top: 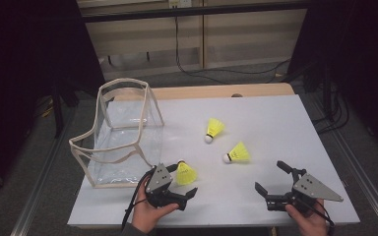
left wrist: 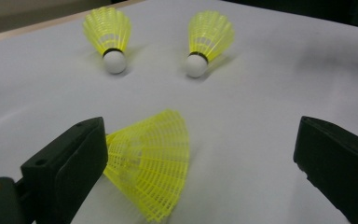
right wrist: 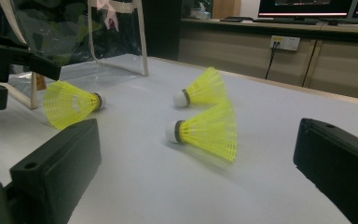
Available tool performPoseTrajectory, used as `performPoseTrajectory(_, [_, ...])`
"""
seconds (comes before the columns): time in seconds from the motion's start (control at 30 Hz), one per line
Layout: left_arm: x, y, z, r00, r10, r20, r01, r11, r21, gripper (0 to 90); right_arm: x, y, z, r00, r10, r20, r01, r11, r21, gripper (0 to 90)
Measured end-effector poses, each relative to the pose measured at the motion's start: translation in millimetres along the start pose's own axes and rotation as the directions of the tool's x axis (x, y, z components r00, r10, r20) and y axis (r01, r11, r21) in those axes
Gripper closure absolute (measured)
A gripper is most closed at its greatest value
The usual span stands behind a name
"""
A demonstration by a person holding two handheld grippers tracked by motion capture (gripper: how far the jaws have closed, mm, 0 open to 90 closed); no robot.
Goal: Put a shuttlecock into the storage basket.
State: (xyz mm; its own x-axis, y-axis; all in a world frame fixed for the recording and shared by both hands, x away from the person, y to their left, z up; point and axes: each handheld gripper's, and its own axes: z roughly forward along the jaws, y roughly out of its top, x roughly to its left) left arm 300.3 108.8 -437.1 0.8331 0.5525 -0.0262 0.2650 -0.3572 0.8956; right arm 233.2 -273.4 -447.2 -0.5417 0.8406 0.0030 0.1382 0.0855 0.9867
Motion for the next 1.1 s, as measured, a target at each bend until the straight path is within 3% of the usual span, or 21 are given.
performPoseTrajectory(0.13, [-1.0,1.4,4.1,0.9992,-0.017,-0.035,0.018,0.9996,0.020,4.7,0.1,0.1,-0.1,1.0000,0.000,-0.001,0.000,1.000,-0.001,0.7])
performPoseTrajectory(0.2, [-2.1,2.5,5.9,0.9982,0.003,-0.061,-0.001,0.9993,0.037,5.4,0.3,0.2,0.0,1.0000,0.000,-0.002,0.000,1.000,-0.003,0.7])
performPoseTrajectory(0.33, [-4.5,3.3,9.5,0.9959,-0.008,-0.090,0.013,0.9986,0.052,7.0,0.5,0.3,-0.1,1.0000,0.000,-0.005,0.000,1.000,-0.004,0.7])
performPoseTrajectory(0.37, [-5.1,3.3,11.8,0.9943,-0.027,-0.103,0.033,0.9980,0.054,6.9,0.7,0.4,-0.1,1.0000,0.000,-0.005,0.000,1.000,-0.004,0.7])
performPoseTrajectory(0.7, [-3.7,3.3,18.9,0.9830,-0.101,-0.153,0.113,0.9907,0.075,13.6,0.0,0.5,-0.5,1.0000,-0.001,-0.003,0.001,1.000,-0.009,0.7])
performPoseTrajectory(0.97, [-1.8,1.6,24.6,0.9730,-0.112,-0.202,0.137,0.9837,0.116,21.2,0.1,0.5,-0.5,1.0000,0.000,-0.003,0.000,1.000,-0.006,0.8])
performPoseTrajectory(1.1, [-1.4,1.2,25.8,0.9711,-0.115,-0.209,0.141,0.9832,0.116,25.3,0.0,0.8,-0.7,1.0000,-0.003,-0.002,0.003,1.000,-0.010,0.9])
